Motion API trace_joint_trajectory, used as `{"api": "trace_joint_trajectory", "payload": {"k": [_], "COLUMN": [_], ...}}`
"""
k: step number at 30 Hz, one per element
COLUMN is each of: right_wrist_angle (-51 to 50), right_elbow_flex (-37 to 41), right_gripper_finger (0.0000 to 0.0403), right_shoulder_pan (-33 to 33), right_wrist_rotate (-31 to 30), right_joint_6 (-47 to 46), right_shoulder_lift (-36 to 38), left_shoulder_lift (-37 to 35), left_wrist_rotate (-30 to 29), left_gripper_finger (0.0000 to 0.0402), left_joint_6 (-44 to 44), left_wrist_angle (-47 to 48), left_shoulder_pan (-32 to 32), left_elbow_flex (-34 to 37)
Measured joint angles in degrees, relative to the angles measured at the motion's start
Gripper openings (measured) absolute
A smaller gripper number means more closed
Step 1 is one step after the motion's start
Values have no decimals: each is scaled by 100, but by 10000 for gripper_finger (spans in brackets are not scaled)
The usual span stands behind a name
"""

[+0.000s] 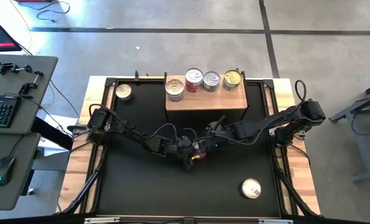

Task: Stack canned seafood by type on shelf
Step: Stack the red tuna can on top of the red tuna can on the shelf

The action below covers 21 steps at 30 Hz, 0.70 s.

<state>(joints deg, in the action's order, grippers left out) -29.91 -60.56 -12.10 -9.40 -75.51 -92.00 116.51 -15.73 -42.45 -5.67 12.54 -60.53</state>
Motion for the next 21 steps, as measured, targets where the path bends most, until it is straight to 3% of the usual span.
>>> {"api": "trace_joint_trajectory", "payload": {"k": [7, 15, 21], "right_wrist_angle": [483, 143, 83], "right_elbow_flex": [-160, -150, -146], "right_gripper_finger": [236, 236, 236], "right_shoulder_pan": [-290, -388, -328], "right_wrist_rotate": [10, -336, -395], "right_joint_6": [-53, -194, 576], "right_shoulder_lift": [-100, -148, -79], "left_shoulder_lift": [26, 39, -42], "left_wrist_rotate": [2, 22, 206], "left_gripper_finger": [0, 0, 0], "left_joint_6": [397, 366, 402], "left_wrist_angle": [-381, -460, -266], "left_shoulder_pan": [-41, -84, -91], "left_elbow_flex": [10, -4, -11]}}
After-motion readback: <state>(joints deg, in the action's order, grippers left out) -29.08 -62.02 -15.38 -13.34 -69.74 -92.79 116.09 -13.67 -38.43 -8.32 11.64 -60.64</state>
